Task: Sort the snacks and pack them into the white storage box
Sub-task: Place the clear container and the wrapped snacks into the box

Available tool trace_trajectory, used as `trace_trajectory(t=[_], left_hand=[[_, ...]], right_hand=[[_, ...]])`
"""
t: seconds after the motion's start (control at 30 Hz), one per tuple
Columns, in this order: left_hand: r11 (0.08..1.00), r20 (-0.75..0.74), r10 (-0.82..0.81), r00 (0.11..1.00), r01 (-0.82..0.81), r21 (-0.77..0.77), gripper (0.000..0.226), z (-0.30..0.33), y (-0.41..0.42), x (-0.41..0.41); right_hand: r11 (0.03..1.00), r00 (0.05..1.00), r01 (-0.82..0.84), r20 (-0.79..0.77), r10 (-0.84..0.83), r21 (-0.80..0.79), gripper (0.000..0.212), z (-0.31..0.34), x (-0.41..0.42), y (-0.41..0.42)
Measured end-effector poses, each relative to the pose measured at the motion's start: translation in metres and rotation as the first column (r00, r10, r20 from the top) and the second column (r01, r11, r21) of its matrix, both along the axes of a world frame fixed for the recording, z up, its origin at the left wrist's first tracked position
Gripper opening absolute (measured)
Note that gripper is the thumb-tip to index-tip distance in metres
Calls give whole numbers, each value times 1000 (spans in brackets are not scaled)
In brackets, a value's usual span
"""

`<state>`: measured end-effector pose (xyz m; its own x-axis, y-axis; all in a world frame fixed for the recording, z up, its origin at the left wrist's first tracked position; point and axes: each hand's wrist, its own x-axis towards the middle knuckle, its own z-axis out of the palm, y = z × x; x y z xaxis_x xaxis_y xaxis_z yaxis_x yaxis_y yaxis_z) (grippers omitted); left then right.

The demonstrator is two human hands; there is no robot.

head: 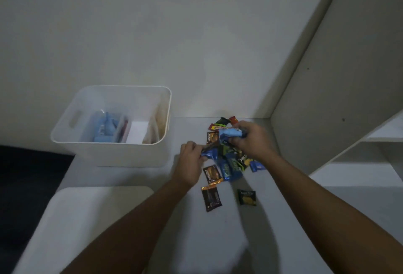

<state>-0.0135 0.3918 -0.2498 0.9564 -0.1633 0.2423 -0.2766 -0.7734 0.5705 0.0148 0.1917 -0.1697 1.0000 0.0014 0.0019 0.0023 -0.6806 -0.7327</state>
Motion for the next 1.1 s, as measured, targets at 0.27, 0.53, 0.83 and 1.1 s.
trace_trajectory(t=[0.27, 0.53, 0.83, 1.1], left_hand=[[959, 103, 276, 956, -281, 39, 20, 99, 100, 42], [848, -229, 510, 829, -440, 296, 31, 82, 193, 60], [899, -460, 430, 777, -413, 143, 51, 72, 204, 74], [945, 19, 326, 945, -326, -28, 42, 91, 138, 57]], right_hand=[[960, 993, -88, 93, 66, 264, 20, 84, 52, 118], [897, 977, -13, -184, 105, 441, 29, 71, 74, 239], [879, 920, 134, -387, 60, 457, 56, 25, 93, 264], [840, 956, 206, -285, -65, 502, 23, 33, 93, 169]])
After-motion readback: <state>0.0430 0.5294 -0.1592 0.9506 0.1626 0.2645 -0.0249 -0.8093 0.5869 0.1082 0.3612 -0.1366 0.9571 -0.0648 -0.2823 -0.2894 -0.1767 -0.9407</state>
